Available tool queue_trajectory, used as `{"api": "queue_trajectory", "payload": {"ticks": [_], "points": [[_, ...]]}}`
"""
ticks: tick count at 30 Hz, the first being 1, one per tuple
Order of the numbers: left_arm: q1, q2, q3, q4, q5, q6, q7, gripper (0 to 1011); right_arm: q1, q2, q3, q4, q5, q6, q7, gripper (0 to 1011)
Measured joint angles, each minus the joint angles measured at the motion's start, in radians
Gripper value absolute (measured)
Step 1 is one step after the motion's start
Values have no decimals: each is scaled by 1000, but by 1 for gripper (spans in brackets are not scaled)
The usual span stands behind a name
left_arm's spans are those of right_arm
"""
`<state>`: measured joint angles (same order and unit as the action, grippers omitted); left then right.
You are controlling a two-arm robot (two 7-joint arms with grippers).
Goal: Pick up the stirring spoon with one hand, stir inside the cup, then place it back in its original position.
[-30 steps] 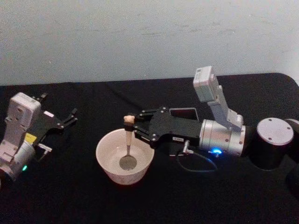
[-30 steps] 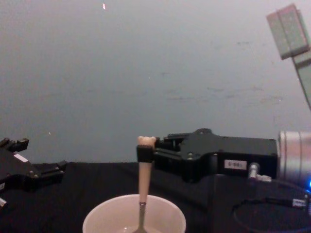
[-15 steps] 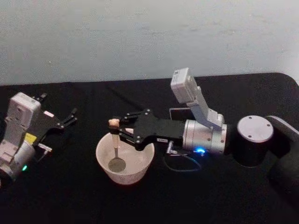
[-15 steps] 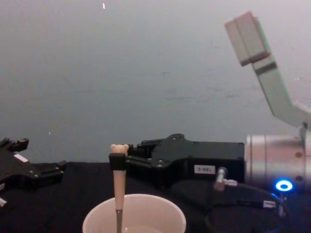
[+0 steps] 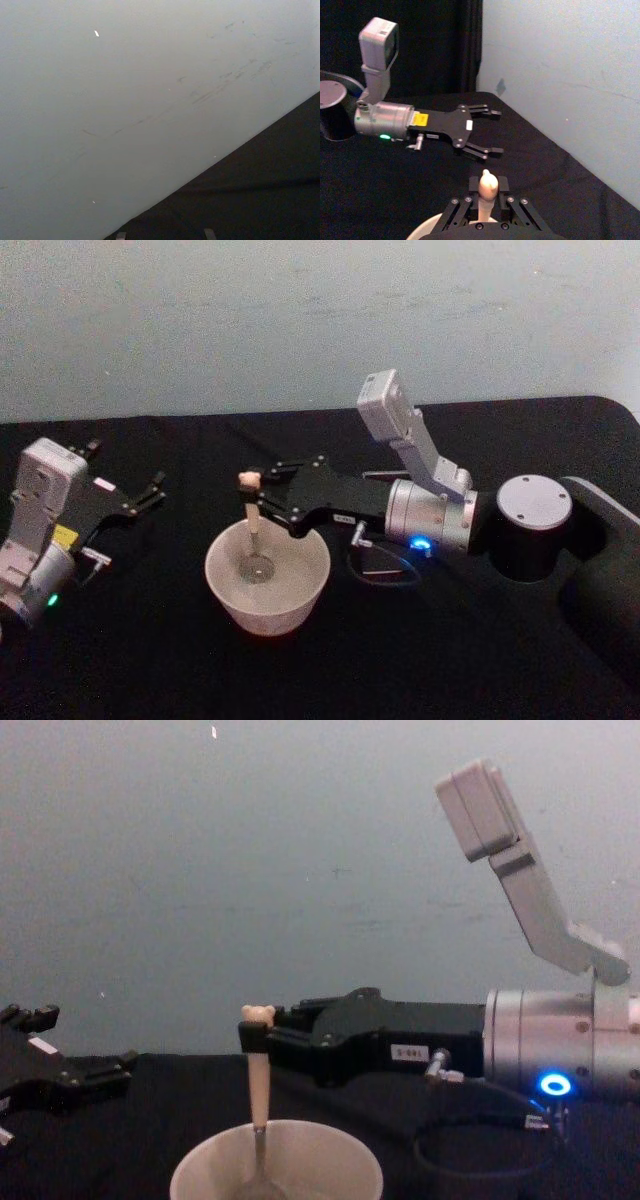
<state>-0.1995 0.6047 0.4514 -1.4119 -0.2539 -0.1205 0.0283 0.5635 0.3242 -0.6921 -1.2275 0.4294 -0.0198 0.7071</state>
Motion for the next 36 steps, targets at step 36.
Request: {"api": "queue_trajectory", "payload": {"ticks": [36], "points": [[0, 0, 0, 0, 0, 0, 0, 1001, -79, 103, 9, -136, 39, 23, 59, 214]]}}
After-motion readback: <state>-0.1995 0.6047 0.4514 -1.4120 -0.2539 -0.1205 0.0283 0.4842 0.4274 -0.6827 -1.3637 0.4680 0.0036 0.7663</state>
